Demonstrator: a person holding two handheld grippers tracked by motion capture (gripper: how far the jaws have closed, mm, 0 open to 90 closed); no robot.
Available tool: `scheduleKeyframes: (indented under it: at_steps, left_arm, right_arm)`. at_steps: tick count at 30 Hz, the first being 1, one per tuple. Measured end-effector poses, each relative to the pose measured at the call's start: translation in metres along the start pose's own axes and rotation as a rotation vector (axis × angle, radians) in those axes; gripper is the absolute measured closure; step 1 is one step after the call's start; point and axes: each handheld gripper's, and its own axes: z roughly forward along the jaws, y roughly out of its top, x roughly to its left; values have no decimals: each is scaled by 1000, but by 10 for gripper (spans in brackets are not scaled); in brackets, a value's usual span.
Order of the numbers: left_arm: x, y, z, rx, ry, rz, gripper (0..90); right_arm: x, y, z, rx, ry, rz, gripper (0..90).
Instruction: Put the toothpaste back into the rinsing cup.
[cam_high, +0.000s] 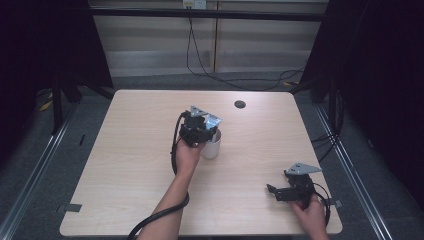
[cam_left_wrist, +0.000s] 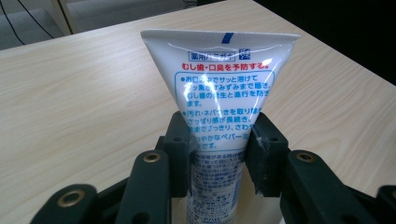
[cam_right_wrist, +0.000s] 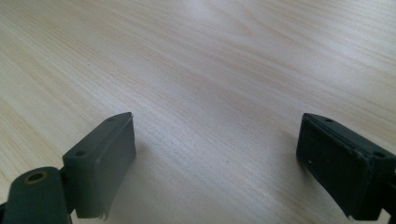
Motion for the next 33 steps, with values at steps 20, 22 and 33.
scheduleKeyframes:
  at_steps: [20,22,33]
  left_arm:
    - [-5,-9,-2,30,1,45,635]
    - [-4,-10,-3,31,-3,47,633]
    - [-5,-15,-7,45,0,63,629]
  right_arm:
    - [0,0,0,0,0,0,113]
    - [0,0,0,0,0,0,113]
    - [0,0,0,-1,-1,-3,113]
